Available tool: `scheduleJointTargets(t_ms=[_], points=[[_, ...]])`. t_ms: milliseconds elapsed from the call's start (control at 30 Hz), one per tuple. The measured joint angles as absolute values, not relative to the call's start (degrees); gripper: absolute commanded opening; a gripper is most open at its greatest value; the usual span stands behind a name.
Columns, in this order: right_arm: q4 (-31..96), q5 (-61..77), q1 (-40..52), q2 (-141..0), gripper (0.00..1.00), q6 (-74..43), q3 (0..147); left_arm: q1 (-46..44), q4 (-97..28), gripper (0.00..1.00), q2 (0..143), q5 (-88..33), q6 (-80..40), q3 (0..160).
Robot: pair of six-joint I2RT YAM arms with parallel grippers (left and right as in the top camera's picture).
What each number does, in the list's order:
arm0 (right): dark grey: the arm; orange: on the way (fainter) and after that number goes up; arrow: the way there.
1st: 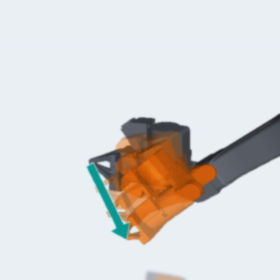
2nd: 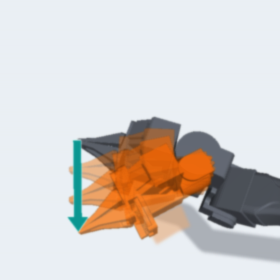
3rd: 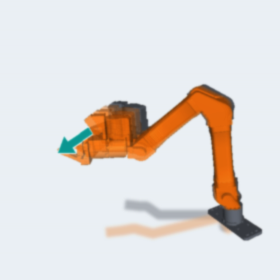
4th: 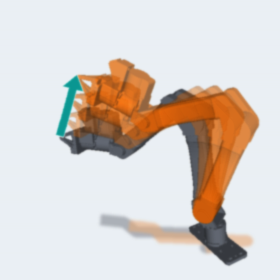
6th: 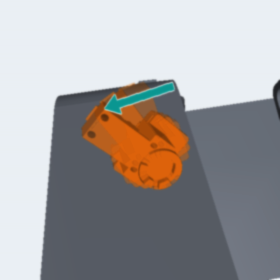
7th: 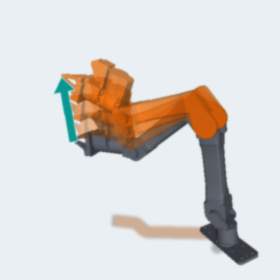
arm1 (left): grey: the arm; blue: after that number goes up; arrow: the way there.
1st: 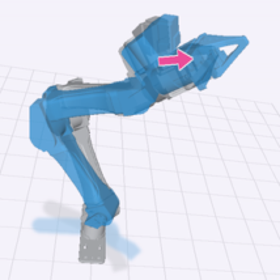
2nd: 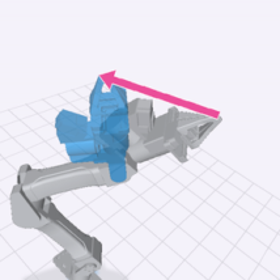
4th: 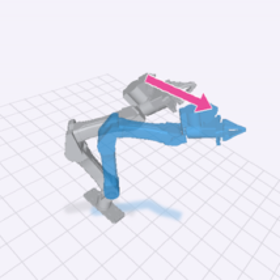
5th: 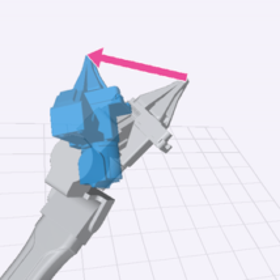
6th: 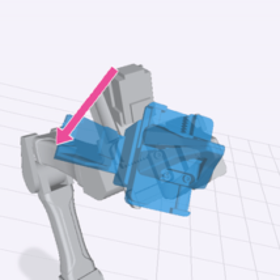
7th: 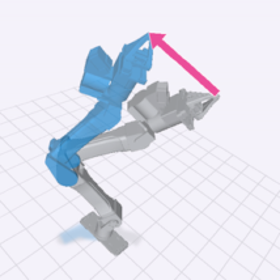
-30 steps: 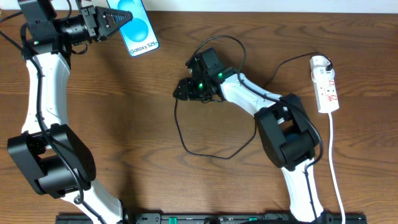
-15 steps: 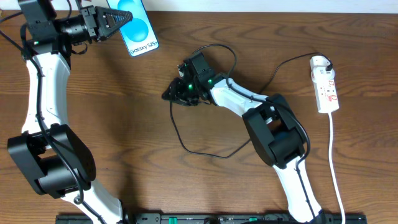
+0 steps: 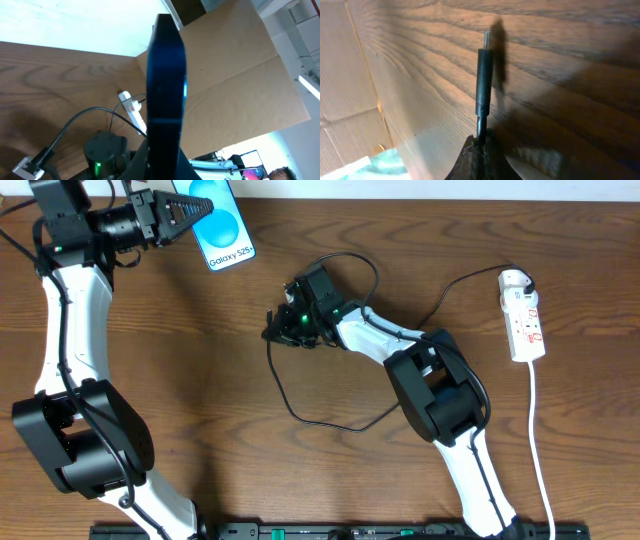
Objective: Plug charger to phone and switch on socket
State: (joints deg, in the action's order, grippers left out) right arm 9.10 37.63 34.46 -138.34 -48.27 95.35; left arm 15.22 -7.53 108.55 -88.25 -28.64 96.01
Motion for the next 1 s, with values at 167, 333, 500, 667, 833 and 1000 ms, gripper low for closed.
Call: scheduleJointTargets(t_ms=[167,333,500,667,833,1000], points=[[13.43,42.37,32.93,-139.17,0.01,-37.52,97.45,15.22,-7.55,0.07,108.55,-88.23,-28.64,96.01],[21.93,47.05,30.41,-137.58,0.01,-22.17,97.25,15.22,-7.64,0.07,108.55,-88.25,-28.67,96.01],[29.36,53.74,28.69,-130.82,0.01,-8.32,96.97,15.2,-7.62,0.07,108.55,-88.25,-28.69,96.01],[30.22,60.25,28.73,-122.56,0.01,-1.91,97.01,15.2,-7.62,0.07,108.55,-88.23,-29.54,96.01],[30.48,65.14,28.73,-120.49,0.01,-0.99,97.01,15.2,-7.49,0.07,108.55,-88.23,-31.07,96.01],[30.37,67.33,28.73,-120.53,0.01,-2.24,97.01,15.2,-2.5,0.07,108.55,-88.27,-34.65,96.01]])
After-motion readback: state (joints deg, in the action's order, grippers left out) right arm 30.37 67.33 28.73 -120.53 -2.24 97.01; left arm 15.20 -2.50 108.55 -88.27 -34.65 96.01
